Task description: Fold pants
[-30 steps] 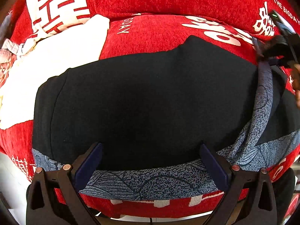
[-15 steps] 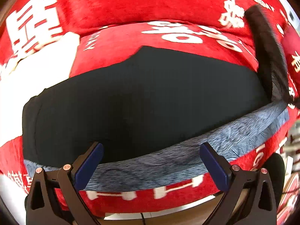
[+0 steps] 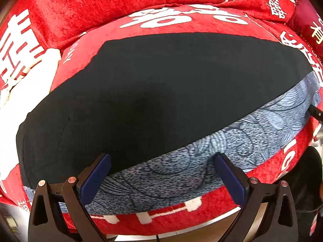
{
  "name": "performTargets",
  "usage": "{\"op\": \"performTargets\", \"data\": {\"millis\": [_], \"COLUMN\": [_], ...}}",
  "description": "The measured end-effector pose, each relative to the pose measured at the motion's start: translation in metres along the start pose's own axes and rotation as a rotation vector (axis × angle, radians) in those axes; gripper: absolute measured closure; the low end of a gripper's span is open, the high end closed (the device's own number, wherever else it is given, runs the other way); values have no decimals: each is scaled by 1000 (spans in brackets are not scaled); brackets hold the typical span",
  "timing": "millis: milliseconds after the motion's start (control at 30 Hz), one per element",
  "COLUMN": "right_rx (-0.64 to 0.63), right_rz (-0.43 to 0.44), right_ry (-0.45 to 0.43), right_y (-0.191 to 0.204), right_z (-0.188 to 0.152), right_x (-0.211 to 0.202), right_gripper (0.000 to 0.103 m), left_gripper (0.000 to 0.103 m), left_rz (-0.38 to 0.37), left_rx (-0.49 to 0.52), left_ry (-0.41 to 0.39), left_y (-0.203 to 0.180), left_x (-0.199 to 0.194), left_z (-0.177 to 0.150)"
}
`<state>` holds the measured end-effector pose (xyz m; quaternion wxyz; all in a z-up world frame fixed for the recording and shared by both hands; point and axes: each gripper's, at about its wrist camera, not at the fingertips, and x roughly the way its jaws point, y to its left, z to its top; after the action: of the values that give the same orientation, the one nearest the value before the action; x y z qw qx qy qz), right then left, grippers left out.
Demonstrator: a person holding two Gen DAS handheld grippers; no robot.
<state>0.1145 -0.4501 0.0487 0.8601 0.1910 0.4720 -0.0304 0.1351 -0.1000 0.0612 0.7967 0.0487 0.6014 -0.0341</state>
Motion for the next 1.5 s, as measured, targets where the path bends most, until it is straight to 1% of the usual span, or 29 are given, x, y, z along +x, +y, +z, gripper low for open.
{"op": "performTargets", "data": {"millis": [33, 67, 100, 133, 233, 367, 467, 567, 700, 767, 833, 867, 900, 933, 967, 1033, 1100, 1167, 1200, 1267, 1333, 1400, 1467, 1500], "right_rx": [34, 81, 110, 139, 178, 178, 160, 148, 195, 214, 203, 193, 178, 169, 172, 164, 147, 117, 102, 45, 16, 12, 0, -3], "right_rz": [14, 36, 54, 70, 95, 113, 138, 118, 116, 134, 135, 132, 139, 150, 135, 133, 143, 166, 166, 164, 135, 100, 60, 18], "right_ry": [-16, -52, -85, -120, -175, -202, -211, -206, -197, -211, -223, -235, -241, -221, -189, -191, -225, -286, -303, -347, -361, -361, -353, -326], "right_y": [-11, -28, -39, -53, -83, -104, -107, -105, -112, -114, -112, -110, -107, -106, -105, -102, -96, -89, -85, -72, -60, -55, -55, -56], "right_z": [4, 8, 10, 14, 27, 51, 65, 75, 81, 81, 84, 87, 90, 93, 98, 101, 102, 103, 103, 103, 101, 98, 94, 92], "right_x": [-3, -9, -13, -19, -26, -14, 0, 12, 23, 22, 25, 26, 27, 31, 37, 34, 18, -16, -28, -63, -86, -96, -95, -82], "right_gripper": [45, 29, 26, 26, 26, 26, 26, 27, 31, 31, 31, 33, 49, 67, 96, 96, 97, 97, 97, 97, 97, 97, 97, 97], "left_gripper": [0, 0, 0, 0, 0, 0, 0, 0, 0, 0, 0, 0, 0, 0, 0, 0, 0, 0, 0, 0, 0, 0, 0, 0], "left_rz": [3, 6, 9, 12, 21, 29, 34, 39, 43, 43, 44, 45, 47, 48, 48, 46, 47, 38, 34, 17, -8, -23, -38, -40], "left_rx": [-1, -1, -1, -1, 0, -6, -11, -19, -24, -28, -33, -33, -32, -30, -31, -33, -36, -36, -32, -16, 10, 31, 47, 54], "left_ry": [3, 6, 8, 10, 14, 20, 22, 27, 29, 28, 27, 24, 21, 21, 23, 26, 29, 20, 12, -10, -32, -47, -39, -28], "left_y": [-1, -2, -3, -5, -8, -15, -15, -15, -16, -16, -15, -16, -18, -18, -18, -18, -18, -20, -22, -26, -33, -39, -46, -50], "left_x": [0, 0, 0, 1, 1, 0, 2, 2, 2, 3, 5, 5, 5, 5, 5, 4, 3, -3, -6, -15, -24, -29, -26, -23], "left_z": [1, 2, 2, 2, 4, 5, 7, 7, 7, 7, 8, 8, 7, 8, 8, 9, 9, 11, 12, 16, 22, 26, 30, 31]}}
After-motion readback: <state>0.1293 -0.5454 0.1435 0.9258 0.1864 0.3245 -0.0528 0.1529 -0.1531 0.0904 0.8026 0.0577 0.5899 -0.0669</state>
